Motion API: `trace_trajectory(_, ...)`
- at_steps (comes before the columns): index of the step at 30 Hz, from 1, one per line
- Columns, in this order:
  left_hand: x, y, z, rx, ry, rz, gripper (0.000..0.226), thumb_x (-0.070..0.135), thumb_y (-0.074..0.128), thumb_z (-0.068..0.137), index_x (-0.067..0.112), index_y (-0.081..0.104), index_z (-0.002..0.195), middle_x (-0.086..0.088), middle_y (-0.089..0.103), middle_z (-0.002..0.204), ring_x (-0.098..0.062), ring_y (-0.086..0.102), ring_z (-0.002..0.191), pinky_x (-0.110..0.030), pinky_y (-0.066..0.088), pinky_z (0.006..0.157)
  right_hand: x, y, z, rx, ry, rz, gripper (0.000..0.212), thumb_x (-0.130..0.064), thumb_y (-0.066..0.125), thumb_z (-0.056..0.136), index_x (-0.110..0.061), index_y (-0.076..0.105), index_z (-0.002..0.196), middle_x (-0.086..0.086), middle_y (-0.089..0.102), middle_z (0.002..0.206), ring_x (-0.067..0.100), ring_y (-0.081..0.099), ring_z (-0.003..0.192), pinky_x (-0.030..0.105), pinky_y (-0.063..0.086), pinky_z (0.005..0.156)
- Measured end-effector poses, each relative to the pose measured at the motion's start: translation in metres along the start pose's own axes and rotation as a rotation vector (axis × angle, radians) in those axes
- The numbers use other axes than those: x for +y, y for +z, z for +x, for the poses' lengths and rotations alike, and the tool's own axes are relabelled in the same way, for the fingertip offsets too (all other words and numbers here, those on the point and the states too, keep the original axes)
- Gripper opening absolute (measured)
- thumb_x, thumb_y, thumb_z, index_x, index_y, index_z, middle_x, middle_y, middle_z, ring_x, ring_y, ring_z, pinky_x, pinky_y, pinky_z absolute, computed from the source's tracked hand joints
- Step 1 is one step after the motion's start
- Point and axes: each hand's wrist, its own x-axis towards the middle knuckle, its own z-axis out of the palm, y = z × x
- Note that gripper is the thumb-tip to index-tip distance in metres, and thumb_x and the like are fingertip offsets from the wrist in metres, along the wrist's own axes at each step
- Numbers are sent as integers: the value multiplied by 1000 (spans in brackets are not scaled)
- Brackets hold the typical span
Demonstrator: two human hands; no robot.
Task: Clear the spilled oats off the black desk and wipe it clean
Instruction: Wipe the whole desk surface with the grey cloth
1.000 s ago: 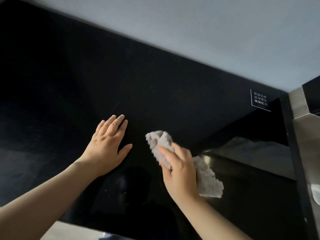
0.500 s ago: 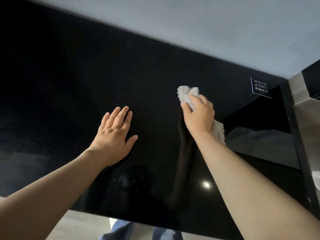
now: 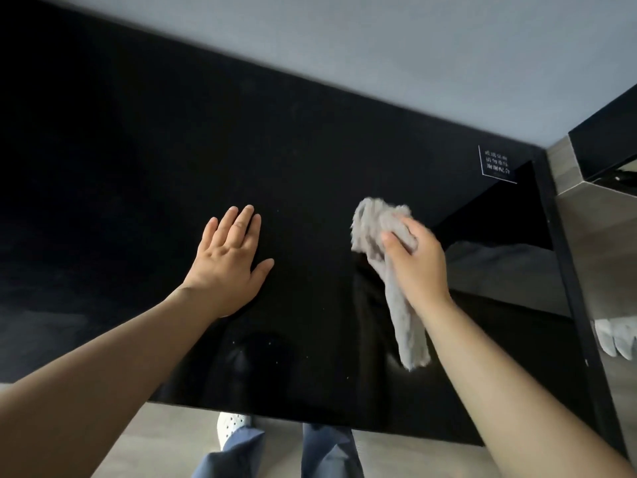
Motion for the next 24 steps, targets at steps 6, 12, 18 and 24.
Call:
trace_trajectory(6,3,1,-2,-4,15,12,75,53,26,97,12,-3,153,-2,-16,160,-20,-19,146,-38,-13,118,17,28,6,138,-181,-848,71,-56,51,90,-11,40,143,16,23,154,36,24,138,52,30,107)
trace_trajectory(12,2,5,-1,12,44,-1,75,53,27,97,12,-1,153,-3,-13,161,-21,-17,147,-40,-11,119,31,44,2,260,-213,-705,49,-31,60,92,-3,54,132,20,52,132,39,51,111,46,47,90)
trace_trajectory(18,-3,7,-3,7,37,23,75,54,24,97,12,-4,153,-4,-15,160,-22,-18,146,-40,-12,119,6,38,1,120,-241,-358,20,-24,54,96,-14,65,110,0,63,105,14,58,94,27,51,80)
trace_trajectory(24,0,6,-5,9,59,13,76,53,25,97,11,-2,153,-4,-14,160,-22,-17,147,-39,-13,117,4,17,1,185,-165,-191,18,-29,57,92,-20,63,107,-8,62,107,11,55,102,26,48,86)
